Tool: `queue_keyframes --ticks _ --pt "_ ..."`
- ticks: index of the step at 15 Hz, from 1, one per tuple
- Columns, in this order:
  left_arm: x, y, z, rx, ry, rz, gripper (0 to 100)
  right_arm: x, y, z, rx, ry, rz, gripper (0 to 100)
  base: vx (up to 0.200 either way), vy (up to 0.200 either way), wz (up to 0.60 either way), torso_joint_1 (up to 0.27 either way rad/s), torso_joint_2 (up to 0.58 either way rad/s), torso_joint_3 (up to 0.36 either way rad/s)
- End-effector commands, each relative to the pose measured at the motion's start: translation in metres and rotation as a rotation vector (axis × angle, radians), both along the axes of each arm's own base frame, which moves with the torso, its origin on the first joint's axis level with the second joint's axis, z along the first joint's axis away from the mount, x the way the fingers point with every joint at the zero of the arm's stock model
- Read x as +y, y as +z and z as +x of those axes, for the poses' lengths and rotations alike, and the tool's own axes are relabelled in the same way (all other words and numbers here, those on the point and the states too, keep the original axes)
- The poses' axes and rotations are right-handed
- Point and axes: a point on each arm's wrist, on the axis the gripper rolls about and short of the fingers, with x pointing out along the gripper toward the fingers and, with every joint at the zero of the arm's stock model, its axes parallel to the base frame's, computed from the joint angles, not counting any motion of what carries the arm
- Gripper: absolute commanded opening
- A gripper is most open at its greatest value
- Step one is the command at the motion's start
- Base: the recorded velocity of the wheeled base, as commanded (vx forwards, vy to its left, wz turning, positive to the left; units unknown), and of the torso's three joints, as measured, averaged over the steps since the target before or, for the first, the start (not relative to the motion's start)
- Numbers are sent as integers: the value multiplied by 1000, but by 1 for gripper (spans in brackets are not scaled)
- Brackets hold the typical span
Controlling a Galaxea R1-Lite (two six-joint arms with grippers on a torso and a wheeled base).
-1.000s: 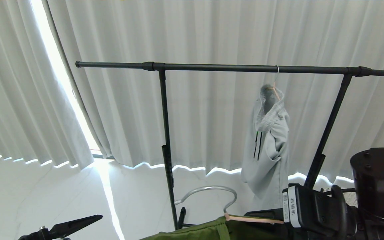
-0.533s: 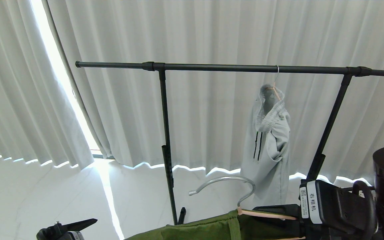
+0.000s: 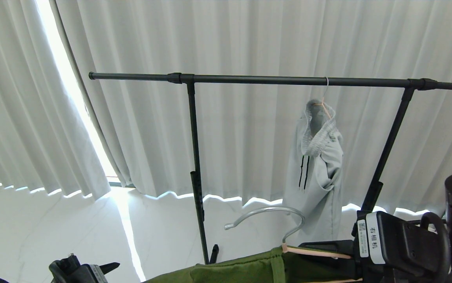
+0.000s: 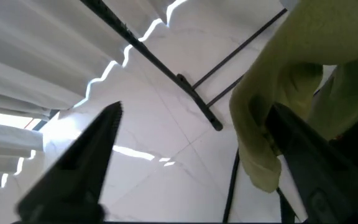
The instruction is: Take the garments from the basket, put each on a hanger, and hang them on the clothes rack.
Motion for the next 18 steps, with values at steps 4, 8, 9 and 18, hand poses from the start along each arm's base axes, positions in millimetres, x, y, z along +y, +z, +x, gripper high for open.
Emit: queue_keyframes --ticks 4,8,9,18 --pt "0 3 1 -11 2 -8 0 0 0 0 0 -2 -1 0 0 0 0 0 0 0" --pt "11 2 7 -25 148 10 0 -19 0 8 -2 -91 1 0 0 0 0 0 0 0" --pt "17 0 9 -27 216 29 0 -25 0 8 1 -113 -2 0 0 0 0 0 0 0" --pt "21 1 12 -54 272 85 100 -40 9 17 -2 -204 29 0 0 0 0 0 0 0"
